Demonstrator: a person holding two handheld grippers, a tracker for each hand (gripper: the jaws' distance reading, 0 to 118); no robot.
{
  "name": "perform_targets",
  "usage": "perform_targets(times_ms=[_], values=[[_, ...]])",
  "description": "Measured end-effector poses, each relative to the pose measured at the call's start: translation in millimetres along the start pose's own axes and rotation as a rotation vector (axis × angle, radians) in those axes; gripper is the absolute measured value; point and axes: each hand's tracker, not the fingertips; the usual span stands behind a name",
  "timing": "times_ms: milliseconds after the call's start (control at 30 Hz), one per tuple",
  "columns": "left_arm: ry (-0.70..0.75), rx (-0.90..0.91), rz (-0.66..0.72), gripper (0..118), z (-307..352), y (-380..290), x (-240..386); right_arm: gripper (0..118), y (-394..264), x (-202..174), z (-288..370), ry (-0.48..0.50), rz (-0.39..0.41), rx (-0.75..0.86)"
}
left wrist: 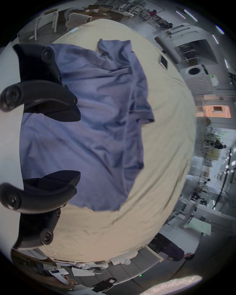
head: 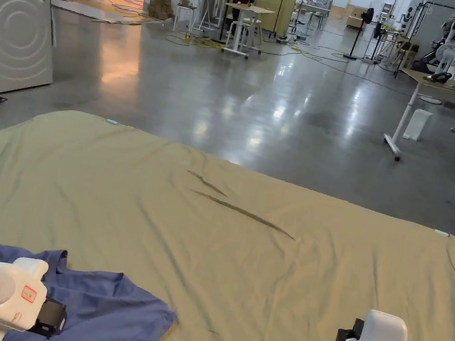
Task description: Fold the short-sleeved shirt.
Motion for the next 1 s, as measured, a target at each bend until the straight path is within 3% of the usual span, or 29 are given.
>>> perform_targets(times_ms=[233,333,367,400,467,533,600,767,1000], values=[[0.028,-0.159,0.011,68,-43,-20,-33,0,-7,-2,-3,0.000,0.013,-0.036],[0.111,-0.267,-0.009,68,-54,-42,-35,0,-11,-3,-4,0.002,0.015,-0.055],[0.084,-0.127,-0.015,68,-49,-39,-28,0,-13,-3,-4,0.006,0.016,-0.059],[0.099,-0.132,-0.006,67,-51,-40,-27,0,-14,-3,-5,0.006,0.019,-0.062],[0.120,-0.096,-0.062,55,-48,-47,-15,0,-16,-5,-5,0.002,0.024,-0.068],[0.096,-0.084,-0.115,26,-48,-50,-3,0,-17,-5,-5,0.006,0.020,-0.071],[0.108,-0.080,-0.111,4,-51,-51,5,0,-19,-7,-4,0.010,0.022,-0.074],[0.105,-0.046,-0.105,2,-53,-53,-2,0,-23,-8,-3,0.015,0.028,-0.080],[-0.019,0.200,-0.045,2,-5,-38,5,0,-24,-4,1,0.011,0.025,-0.075]])
